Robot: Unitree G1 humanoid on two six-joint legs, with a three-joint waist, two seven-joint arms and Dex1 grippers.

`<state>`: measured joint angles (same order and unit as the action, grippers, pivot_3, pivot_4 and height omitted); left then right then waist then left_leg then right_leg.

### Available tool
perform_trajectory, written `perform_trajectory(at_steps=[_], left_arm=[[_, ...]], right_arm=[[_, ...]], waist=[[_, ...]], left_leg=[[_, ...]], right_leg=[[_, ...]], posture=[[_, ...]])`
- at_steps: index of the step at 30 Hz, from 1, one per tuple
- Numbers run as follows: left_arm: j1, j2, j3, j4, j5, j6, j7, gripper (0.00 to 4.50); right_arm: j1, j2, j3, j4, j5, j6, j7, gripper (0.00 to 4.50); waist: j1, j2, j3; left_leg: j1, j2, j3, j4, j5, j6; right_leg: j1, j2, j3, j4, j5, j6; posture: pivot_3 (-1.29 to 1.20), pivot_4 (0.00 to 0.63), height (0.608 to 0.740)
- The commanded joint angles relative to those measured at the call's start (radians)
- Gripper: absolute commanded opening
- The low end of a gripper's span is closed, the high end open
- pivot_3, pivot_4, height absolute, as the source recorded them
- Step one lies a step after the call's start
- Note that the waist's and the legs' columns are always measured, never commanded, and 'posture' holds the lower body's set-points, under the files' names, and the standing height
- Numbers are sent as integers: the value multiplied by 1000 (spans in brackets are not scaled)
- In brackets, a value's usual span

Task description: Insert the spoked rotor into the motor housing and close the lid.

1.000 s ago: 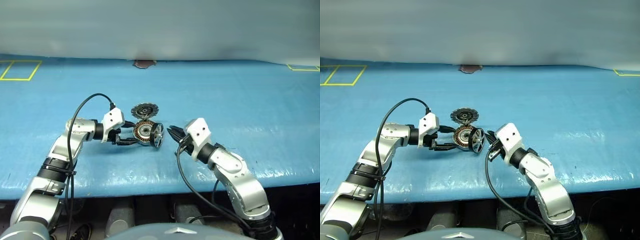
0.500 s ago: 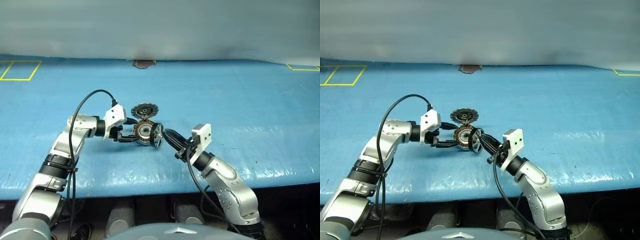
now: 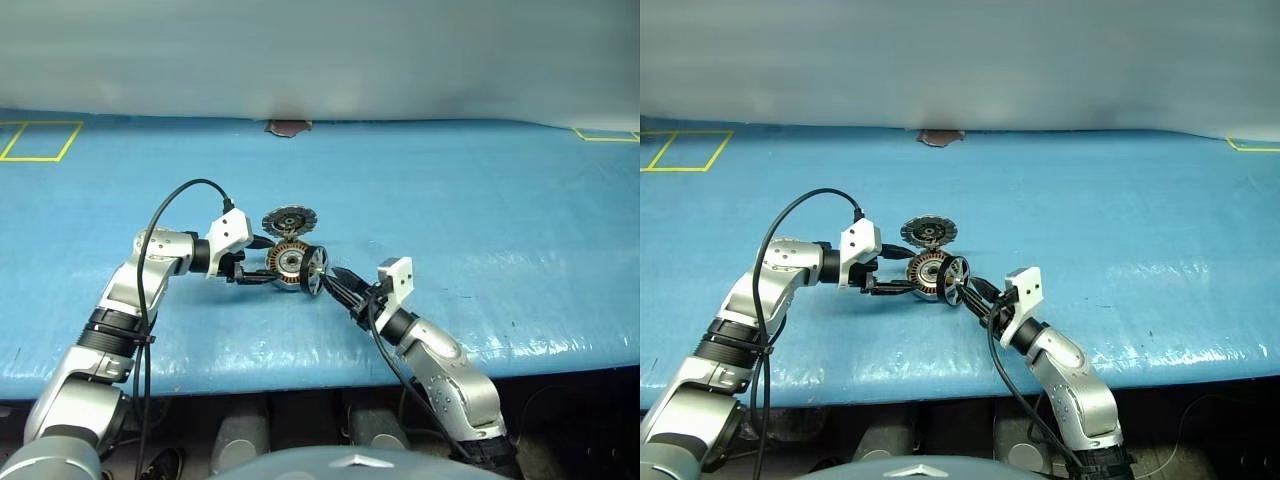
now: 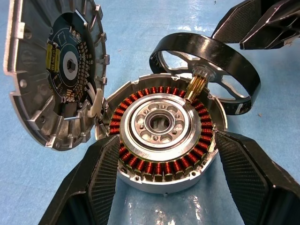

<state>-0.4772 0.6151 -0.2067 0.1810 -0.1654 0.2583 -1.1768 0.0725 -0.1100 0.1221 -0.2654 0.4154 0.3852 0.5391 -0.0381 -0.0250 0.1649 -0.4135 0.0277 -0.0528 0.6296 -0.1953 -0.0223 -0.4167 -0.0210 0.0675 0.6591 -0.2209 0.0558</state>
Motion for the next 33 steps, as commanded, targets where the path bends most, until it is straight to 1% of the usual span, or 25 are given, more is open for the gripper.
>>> perform_trajectory(at_steps=[1,8,12,23,33], left_arm=[[-1,13,18,-33,-4,1,6,3508],[1,20,21,-36,-5,0,14,3508],[3,27,21,-46,-6,32,27,3508],[9,30,21,-55,-4,25,36,3508],[13,33,20,-56,1,16,43,3508]], right_arm=[[-29,10,-23,17,25,-27,4,1633],[-46,13,-28,47,59,-11,19,1633],[-46,21,-31,47,100,2,34,1633],[-72,41,-40,133,102,2,32,1633],[-69,50,-39,151,108,9,40,1633]], waist=[[0,0,0],[0,0,0],[0,0,0],[0,0,0],[0,0,0]], left_leg=[[0,0,0,0,0,0],[0,0,0,0,0,0],[0,0,0,0,0,0],[0,0,0,0,0,0],[0,0,0,0,0,0]], right_leg=[[0,0,0,0,0,0],[0,0,0,0,0,0],[0,0,0,0,0,0],[0,0,0,0,0,0],[0,0,0,0,0,0]], posture=[[0,150,740],[0,150,740],[0,150,740],[0,150,740],[0,150,740]])
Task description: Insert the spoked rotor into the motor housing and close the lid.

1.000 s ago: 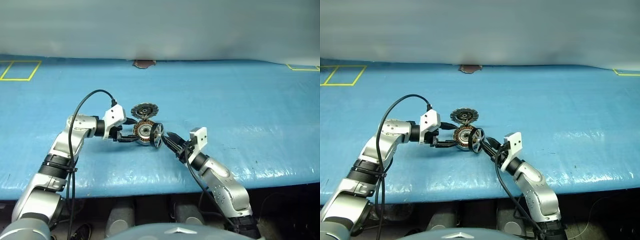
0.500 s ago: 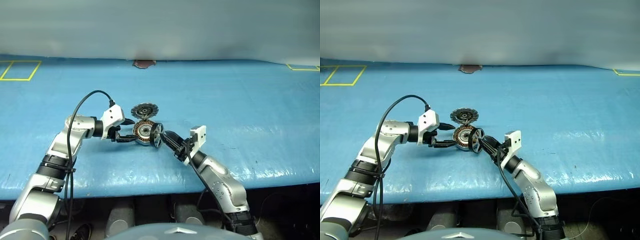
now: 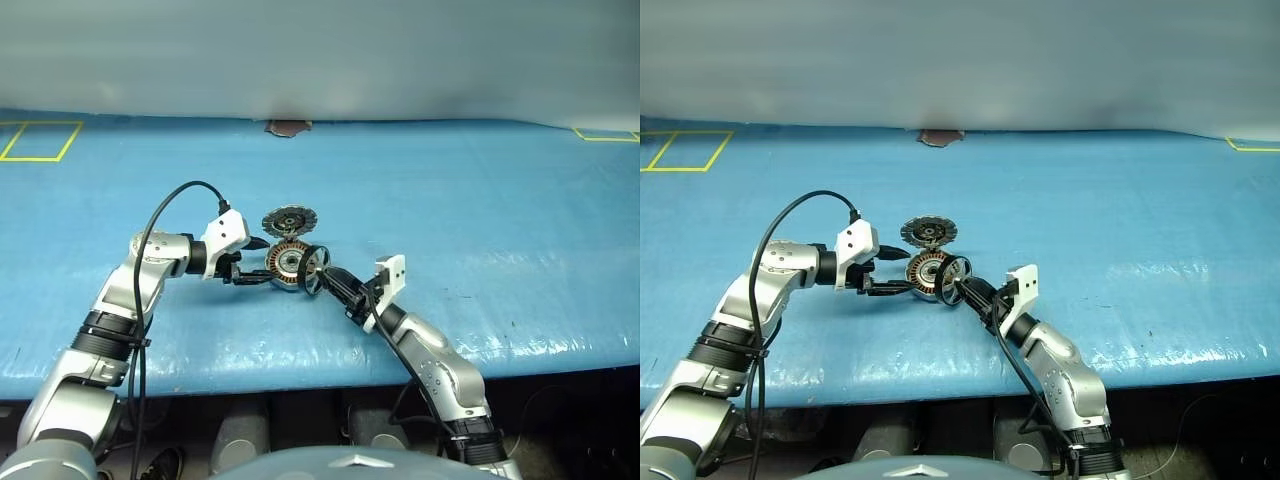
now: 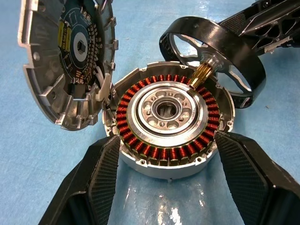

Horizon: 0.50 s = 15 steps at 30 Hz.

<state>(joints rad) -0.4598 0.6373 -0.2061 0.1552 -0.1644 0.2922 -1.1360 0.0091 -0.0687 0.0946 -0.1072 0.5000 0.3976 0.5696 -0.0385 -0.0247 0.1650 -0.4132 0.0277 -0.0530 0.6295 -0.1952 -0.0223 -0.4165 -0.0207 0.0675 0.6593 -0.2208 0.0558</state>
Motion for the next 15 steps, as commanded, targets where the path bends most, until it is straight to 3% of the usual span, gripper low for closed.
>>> perform_trajectory(at_steps=[1,5,9,15], left_arm=[[-4,11,20,-29,0,-19,3,3508],[-4,9,20,-28,2,-22,8,3508],[-5,7,23,-24,3,-25,12,3508],[-2,7,22,-22,1,-27,16,3508]], right_arm=[[-5,9,-11,-8,25,-2,11,1633],[-4,9,-8,-13,34,1,16,1633],[-6,5,-6,-16,28,1,11,510],[-4,-8,6,-35,6,-4,1,492]], waist=[[0,0,0],[0,0,0],[-1,0,0],[-1,0,0]], left_leg=[[0,0,0,0,0,0],[0,0,0,0,0,0],[0,0,0,0,0,0],[0,0,0,0,0,0]], right_leg=[[0,0,0,0,0,0],[0,0,0,0,0,0],[0,0,0,0,0,0],[0,0,0,0,0,0]], posture=[[0,150,740],[0,150,740],[0,150,740],[0,150,740]])
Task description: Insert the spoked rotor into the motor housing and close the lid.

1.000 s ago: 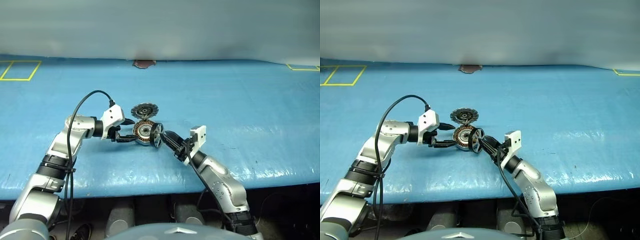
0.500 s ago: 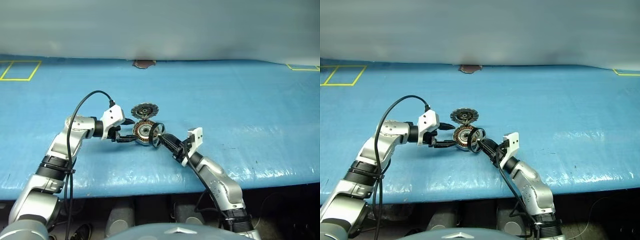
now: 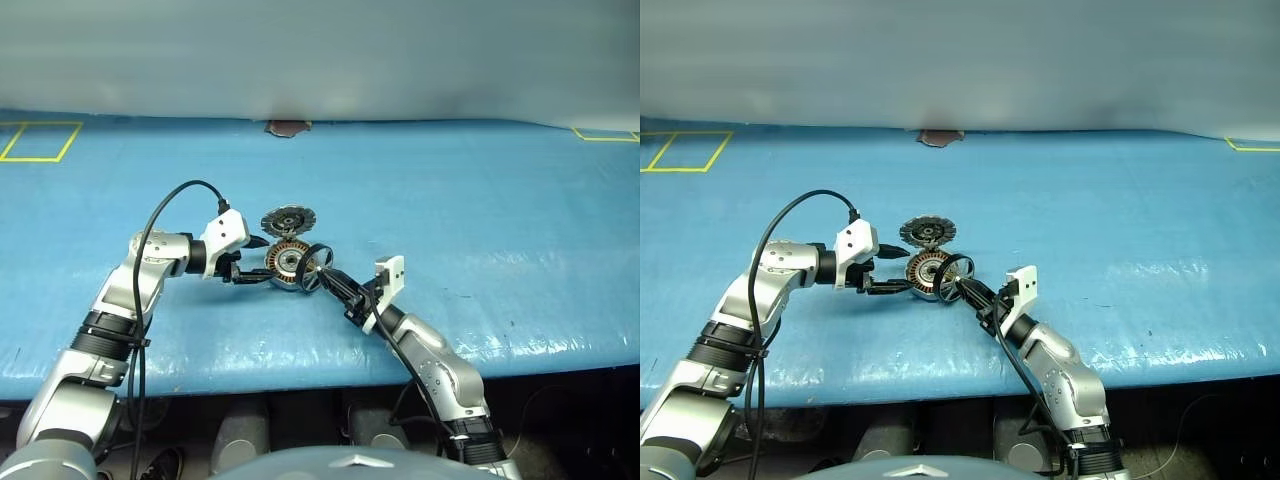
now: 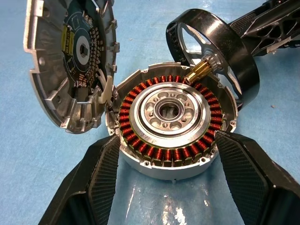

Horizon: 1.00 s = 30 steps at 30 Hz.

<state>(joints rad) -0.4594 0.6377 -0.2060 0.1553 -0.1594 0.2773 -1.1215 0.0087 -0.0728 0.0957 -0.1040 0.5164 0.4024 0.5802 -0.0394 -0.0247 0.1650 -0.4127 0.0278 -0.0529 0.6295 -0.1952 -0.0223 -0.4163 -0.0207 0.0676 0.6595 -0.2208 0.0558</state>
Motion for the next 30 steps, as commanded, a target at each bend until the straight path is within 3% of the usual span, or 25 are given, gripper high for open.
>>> perform_trajectory(at_steps=[1,16,23,30], left_arm=[[-2,7,21,-23,-5,-11,2,3508],[19,4,34,-17,-12,-27,12,3508],[61,22,80,-25,-14,-40,49,3508],[110,39,108,-58,-30,-38,52,3508]], right_arm=[[-3,-9,10,-51,-18,-10,-14,492],[-103,-221,118,-346,-129,126,-40,492],[-223,-306,186,-301,-180,202,5,492],[-311,-315,218,-255,-206,221,40,492]], waist=[[0,0,0],[2,1,1],[-2,1,1],[0,0,1]], left_leg=[[0,0,0,0,0,0],[-1,0,0,0,0,0],[-1,0,0,0,0,0],[-1,0,0,0,0,0]], right_leg=[[0,0,0,0,0,0],[0,0,0,0,0,0],[0,0,0,0,0,0],[-1,0,0,-1,0,0]], posture=[[0,150,740],[0,150,740],[0,150,740],[0,150,740]])
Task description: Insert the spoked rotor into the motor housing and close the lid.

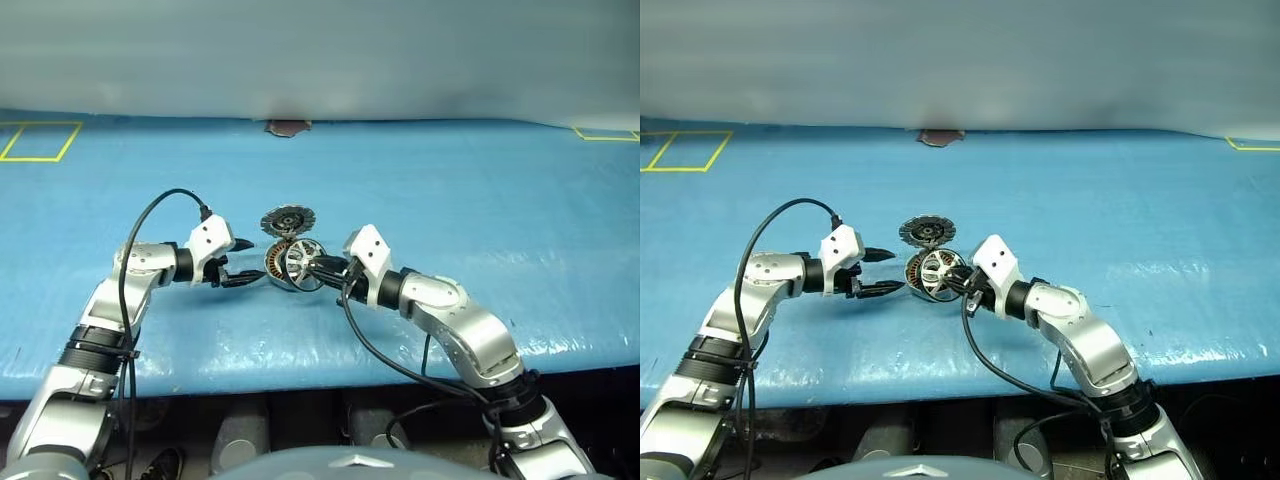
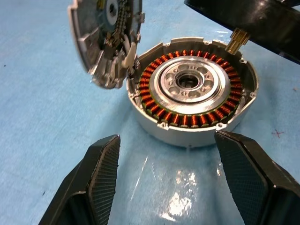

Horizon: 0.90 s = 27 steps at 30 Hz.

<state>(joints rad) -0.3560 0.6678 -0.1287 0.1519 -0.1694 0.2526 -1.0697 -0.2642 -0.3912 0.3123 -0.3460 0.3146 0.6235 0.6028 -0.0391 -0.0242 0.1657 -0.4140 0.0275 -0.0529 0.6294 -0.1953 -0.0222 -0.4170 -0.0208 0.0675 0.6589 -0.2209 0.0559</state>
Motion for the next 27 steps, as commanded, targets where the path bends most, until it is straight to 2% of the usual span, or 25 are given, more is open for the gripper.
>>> perform_trajectory(at_steps=[1,12,27], left_arm=[[9,10,33,-57,-23,-12,-1,3508],[29,-54,66,-21,-138,-104,-82,3508],[61,-79,62,35,-138,-152,-109,3508]], right_arm=[[-49,3,6,-5,-5,0,25,492],[-139,1,32,127,-45,-2,93,492],[-219,9,30,162,-70,5,122,492]], waist=[[1,0,0],[1,0,0],[0,0,0]], left_leg=[[0,0,0,0,0,0],[0,0,0,0,0,0],[0,0,0,0,0,0]], right_leg=[[0,0,0,0,0,0],[0,0,0,0,0,0],[0,0,0,0,0,0]], posture=[[0,150,740],[0,150,740],[0,150,740]])
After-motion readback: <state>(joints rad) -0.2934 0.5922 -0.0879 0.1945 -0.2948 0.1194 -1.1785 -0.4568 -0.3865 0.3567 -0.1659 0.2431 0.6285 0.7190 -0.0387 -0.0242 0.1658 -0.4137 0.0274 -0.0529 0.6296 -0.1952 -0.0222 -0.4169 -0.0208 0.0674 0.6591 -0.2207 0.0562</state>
